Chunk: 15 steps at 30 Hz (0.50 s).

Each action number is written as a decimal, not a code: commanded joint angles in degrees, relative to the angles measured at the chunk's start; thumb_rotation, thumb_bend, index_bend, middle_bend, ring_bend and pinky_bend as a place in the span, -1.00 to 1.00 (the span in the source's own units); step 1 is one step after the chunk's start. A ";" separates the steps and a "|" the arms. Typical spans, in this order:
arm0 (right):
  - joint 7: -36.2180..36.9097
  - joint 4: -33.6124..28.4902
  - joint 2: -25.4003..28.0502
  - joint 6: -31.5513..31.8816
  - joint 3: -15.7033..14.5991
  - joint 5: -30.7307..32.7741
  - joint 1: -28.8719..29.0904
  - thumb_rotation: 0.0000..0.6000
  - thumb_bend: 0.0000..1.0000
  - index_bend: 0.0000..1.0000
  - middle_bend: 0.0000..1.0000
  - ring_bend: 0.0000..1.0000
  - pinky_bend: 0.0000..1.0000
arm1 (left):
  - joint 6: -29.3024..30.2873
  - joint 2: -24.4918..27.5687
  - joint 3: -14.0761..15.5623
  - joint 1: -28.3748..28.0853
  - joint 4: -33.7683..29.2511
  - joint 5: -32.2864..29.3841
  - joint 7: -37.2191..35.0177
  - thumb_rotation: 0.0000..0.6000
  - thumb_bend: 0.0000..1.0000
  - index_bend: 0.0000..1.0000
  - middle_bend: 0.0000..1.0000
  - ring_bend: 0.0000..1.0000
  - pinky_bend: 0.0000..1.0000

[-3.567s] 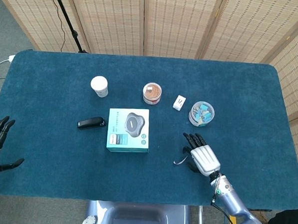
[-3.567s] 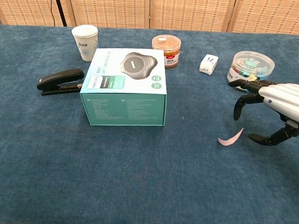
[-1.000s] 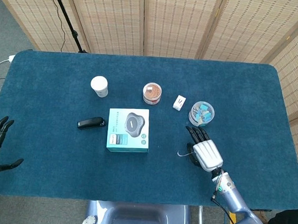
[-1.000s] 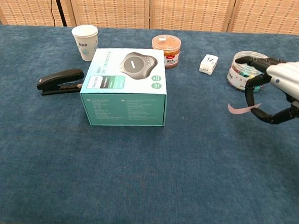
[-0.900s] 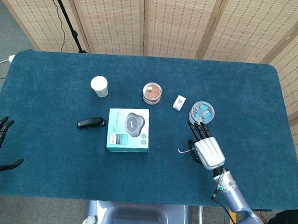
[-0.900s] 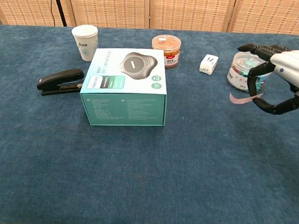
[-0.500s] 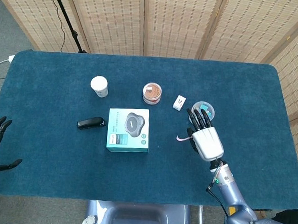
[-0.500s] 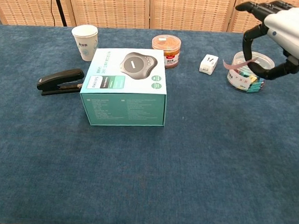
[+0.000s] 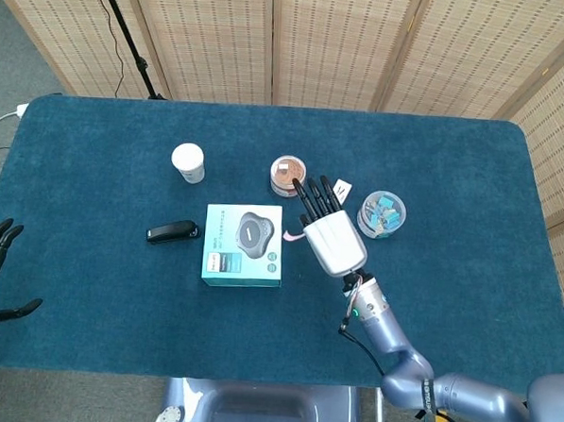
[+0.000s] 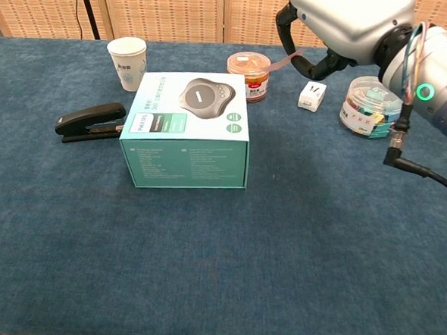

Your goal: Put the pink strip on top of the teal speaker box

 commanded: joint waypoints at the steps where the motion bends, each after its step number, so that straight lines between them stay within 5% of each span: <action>1: -1.80 2.07 -2.30 1.38 -0.06 -1.67 1.52 1.00 0.36 0.27 -1.00 -1.00 -1.00 | -0.12 0.06 -0.03 -0.04 -0.01 -0.14 -0.14 1.00 -1.00 -1.00 -1.00 -1.00 -1.00; 15: -8.25 7.22 -10.09 3.00 -2.03 -3.66 5.17 1.00 0.37 0.30 -1.00 -1.00 -1.00 | -0.09 0.66 0.10 0.12 0.22 -0.05 -1.99 1.00 -1.00 -1.00 -1.00 -1.00 -1.00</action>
